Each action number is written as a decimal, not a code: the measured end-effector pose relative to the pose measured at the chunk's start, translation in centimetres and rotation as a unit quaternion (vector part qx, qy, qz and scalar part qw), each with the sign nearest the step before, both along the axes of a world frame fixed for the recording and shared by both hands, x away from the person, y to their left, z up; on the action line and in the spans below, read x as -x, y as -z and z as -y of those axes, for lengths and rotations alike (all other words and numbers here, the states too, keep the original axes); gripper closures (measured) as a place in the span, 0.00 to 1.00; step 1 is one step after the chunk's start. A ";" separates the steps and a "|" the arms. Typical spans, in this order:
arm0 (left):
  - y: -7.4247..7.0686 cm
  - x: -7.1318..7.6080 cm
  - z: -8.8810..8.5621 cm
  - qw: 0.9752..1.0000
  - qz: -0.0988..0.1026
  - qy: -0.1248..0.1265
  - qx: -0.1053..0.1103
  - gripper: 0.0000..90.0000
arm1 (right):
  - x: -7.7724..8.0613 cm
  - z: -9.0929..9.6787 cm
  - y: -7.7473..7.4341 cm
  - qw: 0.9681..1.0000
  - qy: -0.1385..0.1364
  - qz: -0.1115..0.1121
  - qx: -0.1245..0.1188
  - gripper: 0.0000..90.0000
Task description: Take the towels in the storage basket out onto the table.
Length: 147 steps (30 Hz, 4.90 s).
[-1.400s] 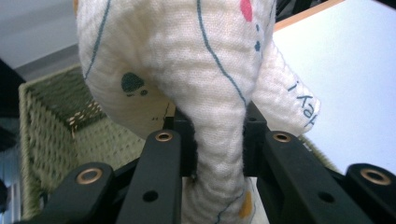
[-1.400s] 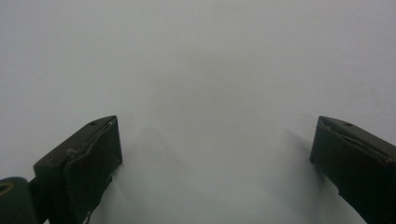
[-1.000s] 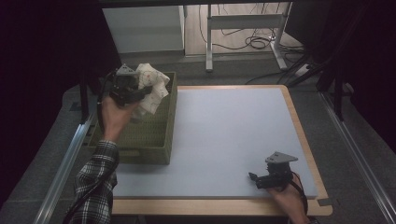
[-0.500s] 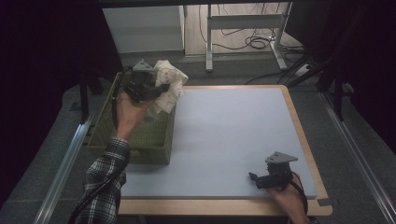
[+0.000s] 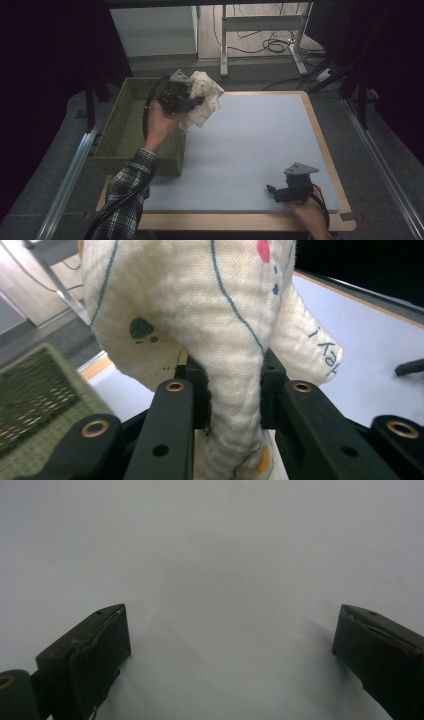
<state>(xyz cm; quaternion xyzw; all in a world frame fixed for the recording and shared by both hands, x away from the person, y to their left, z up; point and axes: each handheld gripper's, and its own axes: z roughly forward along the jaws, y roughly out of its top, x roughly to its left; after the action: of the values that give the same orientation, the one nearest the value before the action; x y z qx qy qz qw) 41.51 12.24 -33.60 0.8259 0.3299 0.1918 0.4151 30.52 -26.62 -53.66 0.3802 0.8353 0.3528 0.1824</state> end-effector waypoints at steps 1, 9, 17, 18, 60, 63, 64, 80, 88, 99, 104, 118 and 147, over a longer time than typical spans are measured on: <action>0.3 0.0 0.5 1.000 -0.002 0.003 0.003 0.83 | 0.0 0.0 0.0 1.000 0.000 0.000 0.000 0.02; 2.2 -0.1 3.1 0.999 -0.019 0.030 0.000 0.83 | 0.0 0.0 0.0 1.000 0.000 0.000 0.000 0.02; 5.0 -0.1 5.8 0.997 -0.040 0.057 -0.018 0.83 | 0.0 0.0 0.0 1.000 0.000 0.000 0.000 0.02; 5.8 -0.1 6.4 0.997 -0.047 0.061 -0.021 0.83 | 0.0 0.0 0.0 1.000 -0.001 0.000 0.000 0.02; 19.0 2.5 10.6 0.980 -0.164 0.111 0.002 0.52 | 0.0 0.1 0.0 1.000 -0.001 0.000 0.000 0.02; 18.6 2.8 10.6 0.982 -0.153 0.109 -0.002 0.41 | 0.0 0.1 0.0 1.000 -0.002 0.001 0.001 0.02; 18.4 2.9 10.5 0.983 -0.148 0.107 0.001 0.39 | 0.0 0.1 0.0 1.000 -0.002 0.001 0.001 0.02; 15.8 6.2 7.4 0.992 -0.092 0.083 -0.021 0.41 | -0.1 0.0 -0.1 1.000 -0.001 -0.001 0.004 0.04; 17.2 7.6 6.0 0.992 -0.100 0.076 -0.014 0.60 | 0.2 -0.4 -1.1 1.000 -0.021 -0.013 -0.011 0.40; 19.8 8.0 7.1 0.993 -0.098 0.066 -0.006 0.58 | -3.9 -1.3 -3.0 0.998 -0.038 -0.019 -0.042 0.56; 19.7 7.9 6.1 0.994 -0.099 0.048 0.002 0.88 | -6.5 -2.3 -3.7 0.998 -0.043 -0.020 -0.045 0.56; 19.6 8.6 4.6 0.995 -0.095 0.011 -0.010 0.89 | -10.9 -8.1 -1.4 0.997 -0.065 -0.017 0.023 0.76; 17.2 7.2 5.2 0.997 -0.075 -0.030 -0.019 0.65 | -7.2 4.2 -7.0 1.000 0.024 0.010 0.000 0.81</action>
<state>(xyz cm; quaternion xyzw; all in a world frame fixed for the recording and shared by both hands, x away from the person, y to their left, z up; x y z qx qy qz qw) 34.32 7.03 -50.79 0.8355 0.3806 0.1481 0.3675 37.73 -30.81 -46.61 0.3969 0.8238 0.3522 0.1995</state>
